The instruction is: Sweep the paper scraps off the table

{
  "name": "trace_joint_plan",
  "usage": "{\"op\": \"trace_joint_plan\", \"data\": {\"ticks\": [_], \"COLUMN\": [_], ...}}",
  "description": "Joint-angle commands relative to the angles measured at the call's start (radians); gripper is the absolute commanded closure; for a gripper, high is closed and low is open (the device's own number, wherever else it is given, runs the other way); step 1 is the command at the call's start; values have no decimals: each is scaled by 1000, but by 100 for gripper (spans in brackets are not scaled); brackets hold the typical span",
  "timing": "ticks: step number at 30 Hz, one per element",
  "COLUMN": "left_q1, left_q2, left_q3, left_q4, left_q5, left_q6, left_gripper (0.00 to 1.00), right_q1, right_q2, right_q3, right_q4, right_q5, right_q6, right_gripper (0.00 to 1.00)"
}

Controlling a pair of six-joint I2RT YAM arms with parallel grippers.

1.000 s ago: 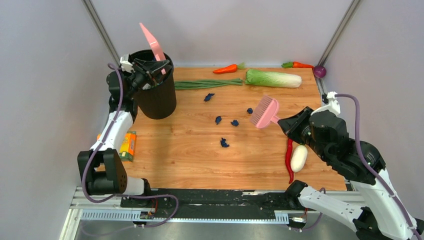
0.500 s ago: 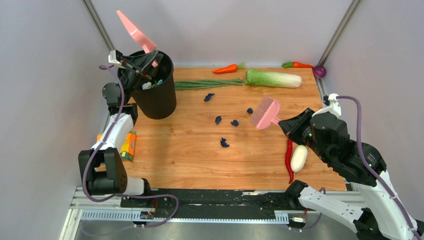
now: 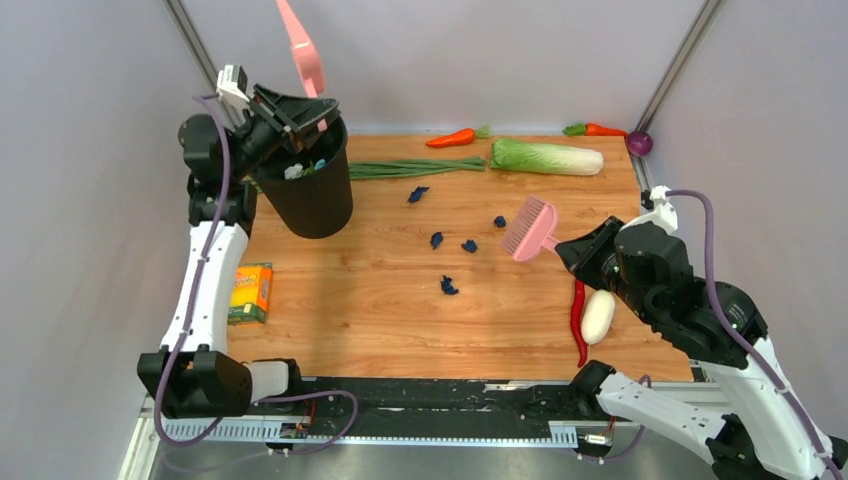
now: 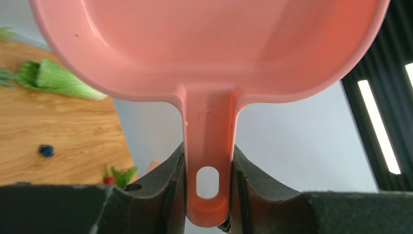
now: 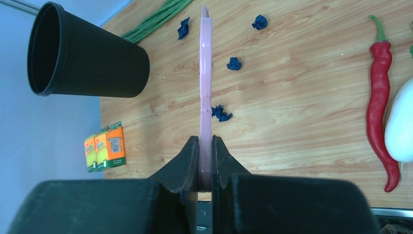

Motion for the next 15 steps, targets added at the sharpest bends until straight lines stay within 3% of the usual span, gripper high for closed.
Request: {"op": "trace_joint_plan", "data": {"ticks": [1,4,8,15], "left_q1": [-80,-119,-239,-475], "left_q2": [-34,-20,-13,-10], "left_q3": [315,467,558,569], "left_q4": [-812,-1149,-1428,-1685], "left_q5": [-74,-167,-382,-759], "left_q6": [594,771,955,1100], "left_gripper": [100,100,100,100], "right_q1": [-3,-1,-1,-1], "right_q2": [43,60,84,175], "right_q3": [28,19,-18,-42], "right_q4": [36,69,156,253], "right_q5": [-11,-28,-88,-181], "right_q6": [-43,-45,-37,-26], "right_gripper": [100,100,100,100]}}
